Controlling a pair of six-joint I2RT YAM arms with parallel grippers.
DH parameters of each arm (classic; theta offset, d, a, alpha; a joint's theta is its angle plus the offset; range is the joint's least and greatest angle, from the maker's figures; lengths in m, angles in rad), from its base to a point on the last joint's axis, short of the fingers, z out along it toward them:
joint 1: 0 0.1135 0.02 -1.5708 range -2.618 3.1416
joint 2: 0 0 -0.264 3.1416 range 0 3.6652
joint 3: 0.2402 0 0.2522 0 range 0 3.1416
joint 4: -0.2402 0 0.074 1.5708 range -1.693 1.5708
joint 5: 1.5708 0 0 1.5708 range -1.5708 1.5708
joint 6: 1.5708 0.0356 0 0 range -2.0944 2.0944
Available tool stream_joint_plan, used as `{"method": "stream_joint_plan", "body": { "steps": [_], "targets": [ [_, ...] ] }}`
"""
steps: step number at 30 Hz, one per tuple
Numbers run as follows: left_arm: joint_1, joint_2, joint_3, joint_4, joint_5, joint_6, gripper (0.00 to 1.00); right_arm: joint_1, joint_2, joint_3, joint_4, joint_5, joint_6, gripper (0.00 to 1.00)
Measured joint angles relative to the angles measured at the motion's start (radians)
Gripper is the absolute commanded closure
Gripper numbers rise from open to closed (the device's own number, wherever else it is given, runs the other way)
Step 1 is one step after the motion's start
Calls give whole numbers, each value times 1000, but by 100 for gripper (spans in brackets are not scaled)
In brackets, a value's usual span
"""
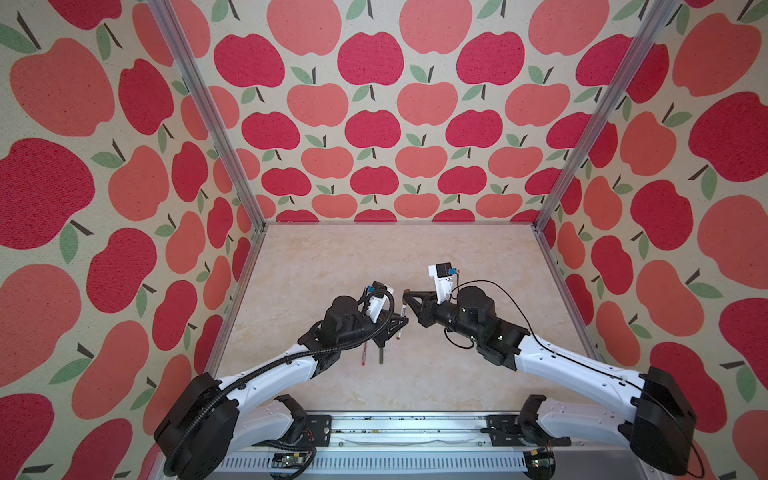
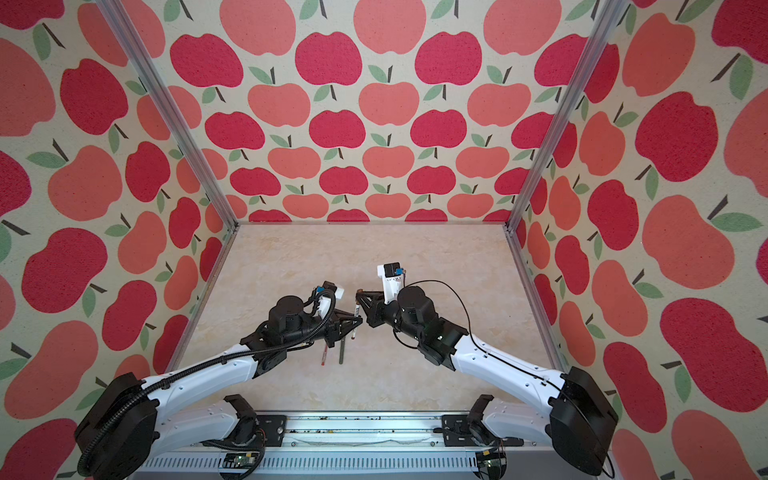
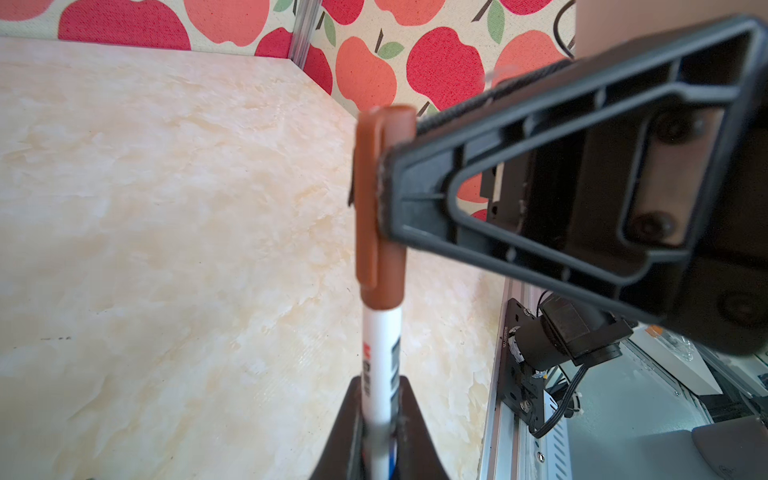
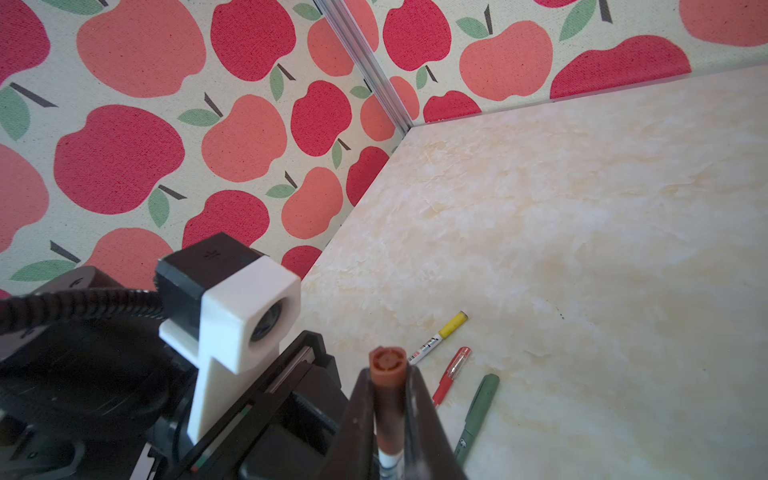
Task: Insert the pens into the pen caps
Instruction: 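Open the right gripper and draw it back from the capped marker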
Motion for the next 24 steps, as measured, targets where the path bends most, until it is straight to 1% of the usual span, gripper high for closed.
{"method": "stream_joint_plan", "body": {
  "steps": [1, 2, 3, 6, 9, 13, 19, 21, 24],
  "targets": [
    [9, -13, 5, 54, -19, 0, 100, 10, -8, -2, -51, -34, -4, 76],
    [18, -30, 7, 43, -19, 5, 100, 13, -13, -4, -48, -35, -2, 72],
    [24, -44, 4, 62, -37, 4, 100, 6, -24, 3, -76, -60, -6, 69],
    [33, -76, 6, 172, -66, -1, 100, 0, -48, 3, -192, -129, -13, 64],
    [26, -89, 4, 245, -85, -6, 100, -23, -67, 9, -289, -169, -26, 63],
    [0, -88, -29, 275, -108, -8, 100, -53, -115, 55, -379, -190, -47, 61],
    [-39, -87, -48, 248, -154, -8, 100, -92, -216, 136, -476, -185, -84, 57],
    [-59, -88, -48, 219, -179, -15, 100, -100, -239, 157, -511, -161, -98, 53],
    [-104, -88, -47, 155, -227, -41, 100, -112, -262, 174, -571, -91, -111, 52]
  ]
}}
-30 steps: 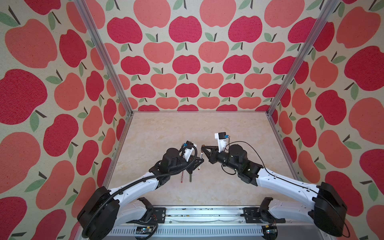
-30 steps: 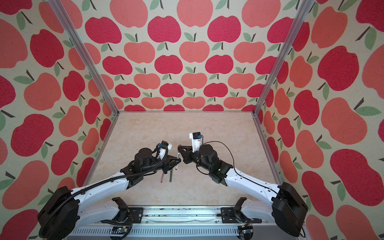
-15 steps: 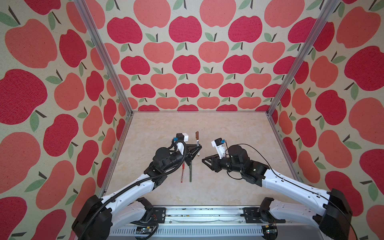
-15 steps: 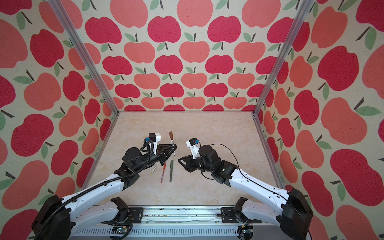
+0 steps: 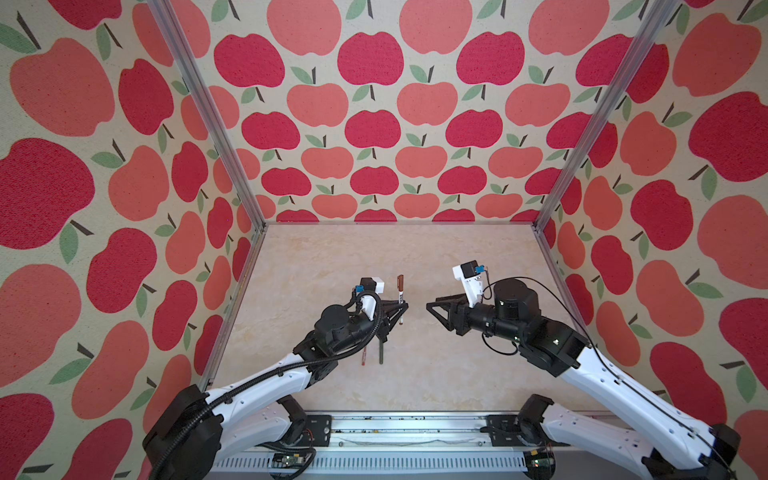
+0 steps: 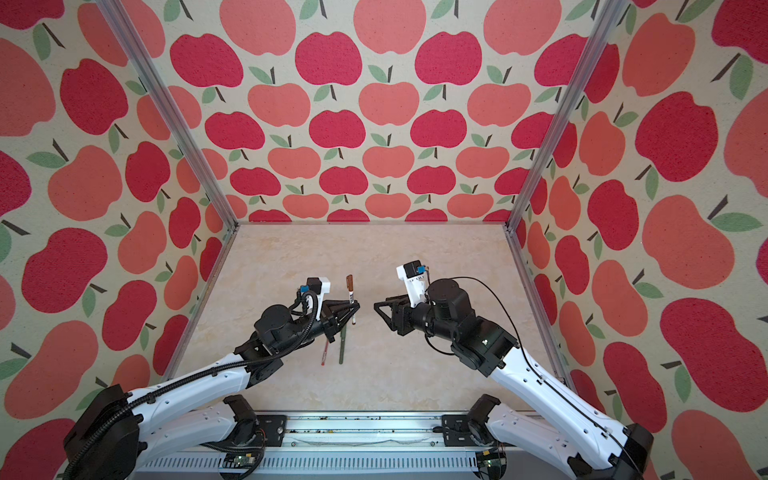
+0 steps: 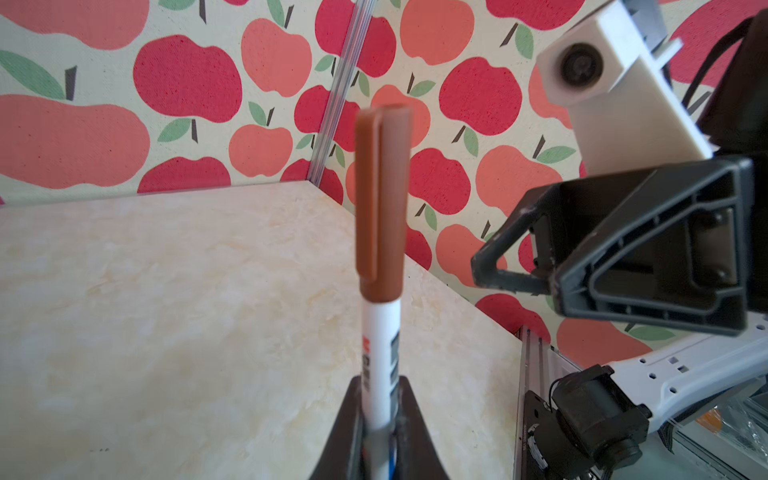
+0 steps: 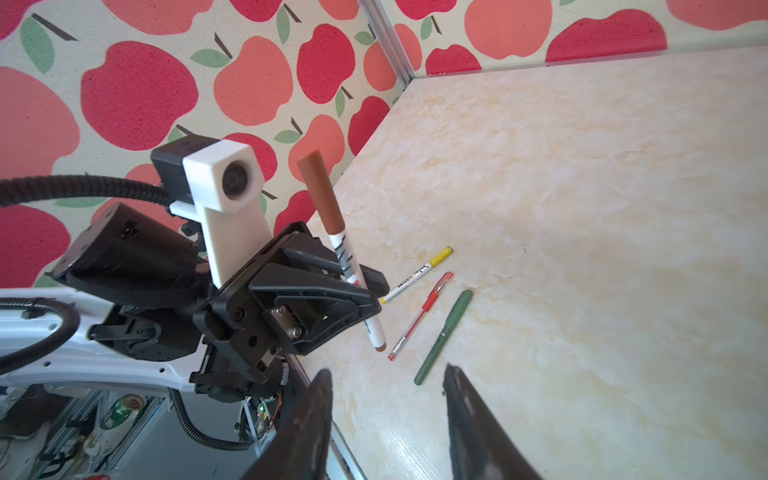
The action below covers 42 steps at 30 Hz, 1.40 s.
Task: Insert the pens into the pen caps
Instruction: 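Open the right gripper and draw it back from the capped marker, then lower the capped white marker onto the table with the left gripper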
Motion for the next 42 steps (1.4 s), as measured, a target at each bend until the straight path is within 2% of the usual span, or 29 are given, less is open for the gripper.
{"method": "stream_joint_plan", "body": {
  "steps": [5, 9, 13, 18, 28, 30, 33, 42],
  "targets": [
    [-89, 17, 16, -155, -109, -108, 100, -45, -3, 14, -118, 203, -2, 52],
    [-120, 79, 31, -269, -187, -264, 100, -112, -4, 4, -150, 302, 6, 51],
    [-134, 168, 47, -371, -228, -393, 100, -154, -2, -31, -147, 330, 14, 51],
    [-141, 309, 118, -448, -225, -489, 100, -162, 18, -43, -147, 333, 18, 50],
    [-141, 540, 248, -503, -190, -546, 98, -170, 10, -64, -146, 334, 18, 50],
    [-141, 567, 252, -510, -184, -550, 95, -175, 8, -66, -146, 334, 18, 50],
    [-141, 592, 253, -514, -179, -566, 81, -179, 5, -68, -146, 334, 17, 50],
    [-144, 594, 275, -514, -175, -563, 53, -187, -12, -68, -147, 334, 16, 49]
  ]
}}
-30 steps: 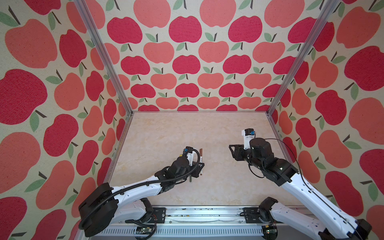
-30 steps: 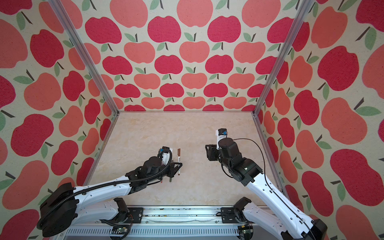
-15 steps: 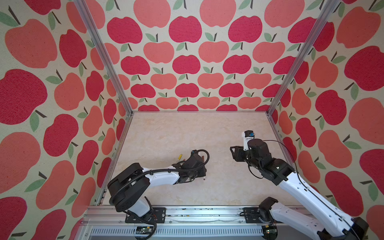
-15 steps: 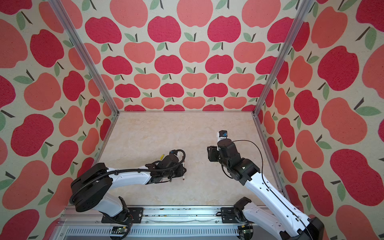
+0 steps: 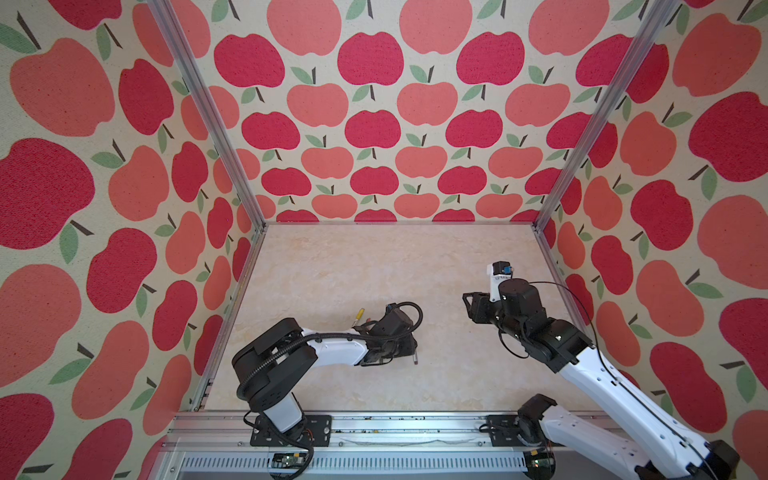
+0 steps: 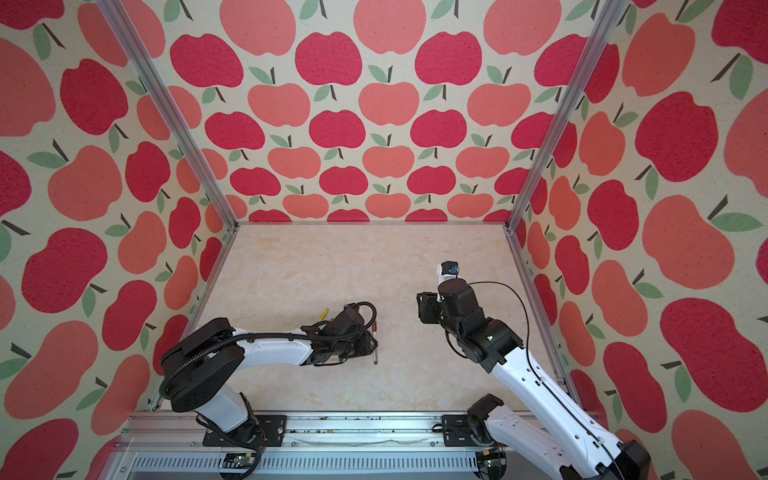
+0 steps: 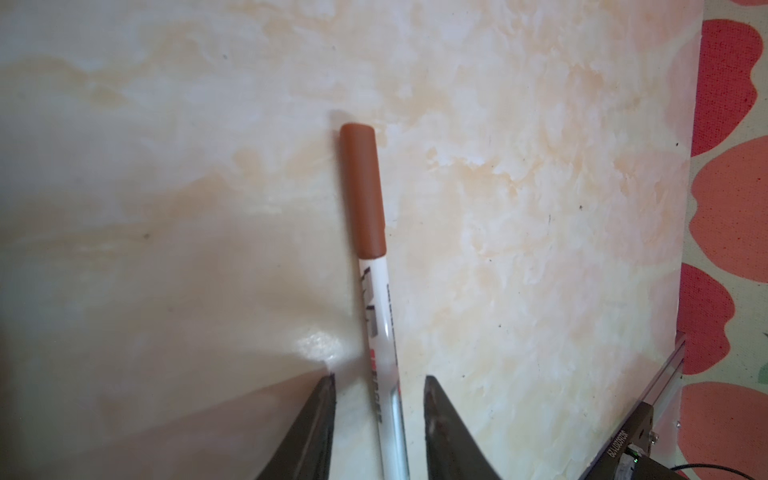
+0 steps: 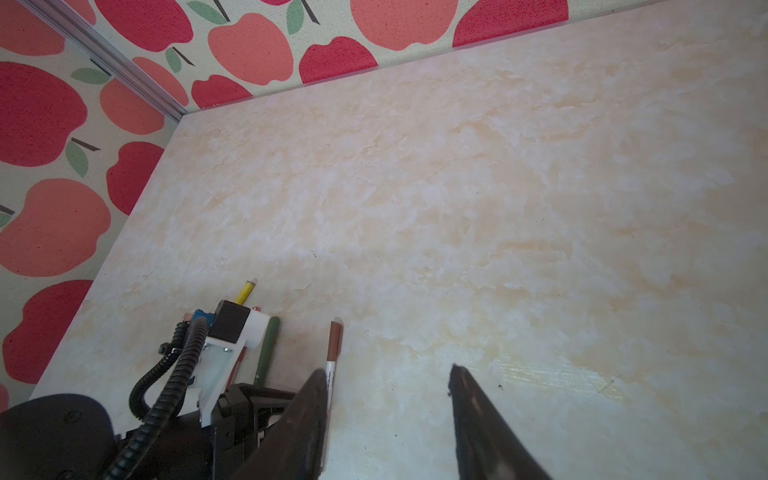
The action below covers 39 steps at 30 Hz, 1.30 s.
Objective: Insert the pens into the pen caps
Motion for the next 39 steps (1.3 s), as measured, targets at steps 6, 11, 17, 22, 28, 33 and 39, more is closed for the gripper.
{"method": "stream_joint_plan", "body": {
  "steps": [6, 11, 17, 22, 28, 33, 39],
  "targets": [
    [-1, -87, 15, -68, -36, 106, 33, -28, -12, 0, -11, 10, -37, 48],
    [24, -298, 96, -114, -114, 320, 3, -76, -55, -2, 8, 60, -135, 41],
    [325, -586, 118, -101, -187, 528, 1, -164, -188, -145, 183, 149, -321, 41],
    [653, -786, -103, -18, -261, 632, 1, -244, -293, -401, 381, 202, -481, 41],
    [855, -785, -315, -11, -419, 635, 1, -306, -360, -676, 588, 230, -571, 40],
    [885, -647, -323, 37, -525, 684, 1, -334, -272, -779, 809, 246, -594, 39],
    [924, -454, -394, 283, -529, 791, 1, -437, 35, -790, 1115, 216, -606, 38]
  ]
}}
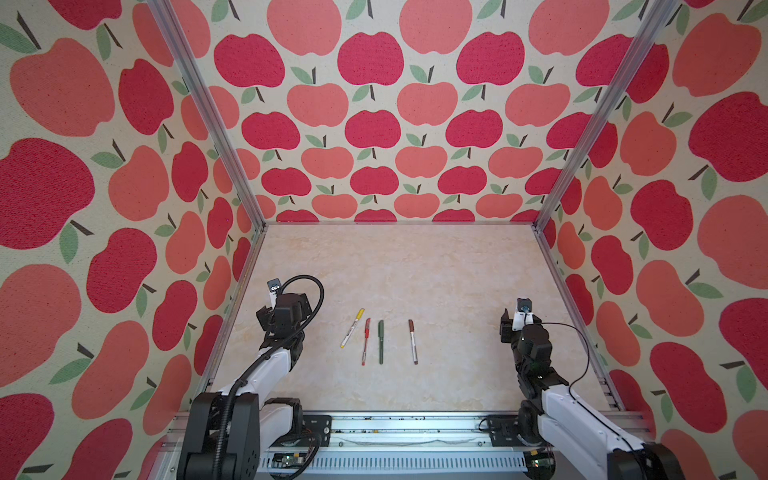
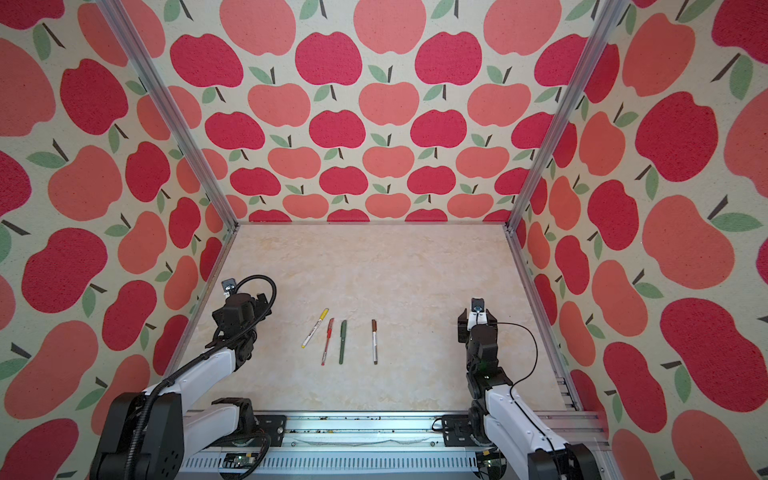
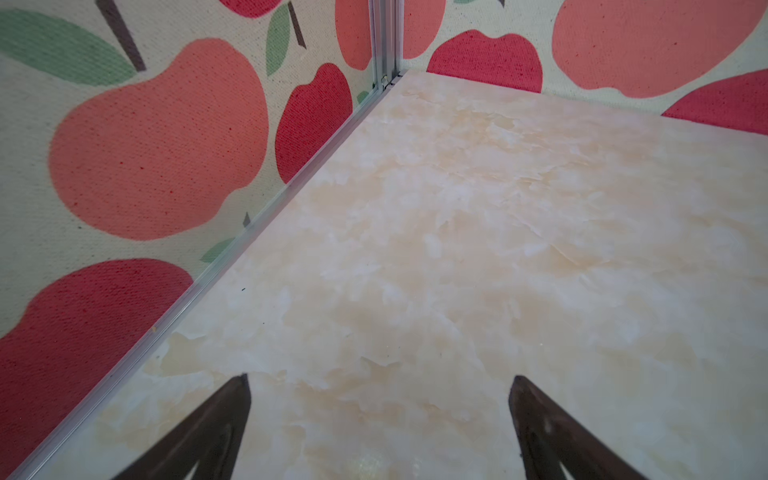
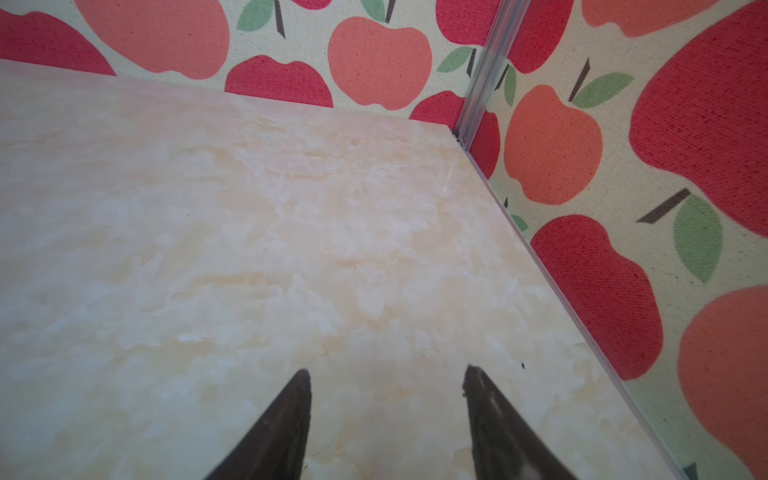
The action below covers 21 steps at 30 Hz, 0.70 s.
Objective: Insert the pens into the pen caps
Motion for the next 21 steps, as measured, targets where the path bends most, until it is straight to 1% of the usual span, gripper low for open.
{"method": "stream_joint_plan", "body": {
  "steps": [4, 7, 8, 9, 10, 11, 14, 15, 16, 18, 21],
  "targets": [
    [43, 130, 3, 153, 94, 67, 1, -23, 297, 47, 218, -31, -37, 37],
    [62, 227, 29, 237, 190, 110, 1, -41, 513, 87, 428, -72, -51, 37],
    [70, 257, 37, 272, 232, 120, 1, -54, 589, 100, 494, -87, -51, 35],
    [79, 298, 40, 328, 273, 128, 1, -64, 653, 116, 535, -100, -54, 32],
    [88, 333, 40, 381, 300, 132, 1, -71, 693, 132, 549, -112, -56, 32],
    [98, 377, 40, 428, 325, 133, 1, -76, 710, 147, 547, -127, -56, 31],
    [122, 405, 39, 435, 364, 132, 1, -82, 706, 211, 517, -148, -55, 14],
    [126, 410, 39, 464, 372, 132, 1, -87, 703, 246, 489, -151, -50, 11],
    [127, 410, 40, 478, 377, 131, 1, -96, 700, 268, 473, -166, -45, 2],
    [126, 409, 42, 489, 386, 132, 1, -127, 689, 305, 440, -195, -28, 1],
    [125, 411, 42, 510, 392, 132, 1, -150, 681, 312, 414, -211, -18, 1]
  ]
}}
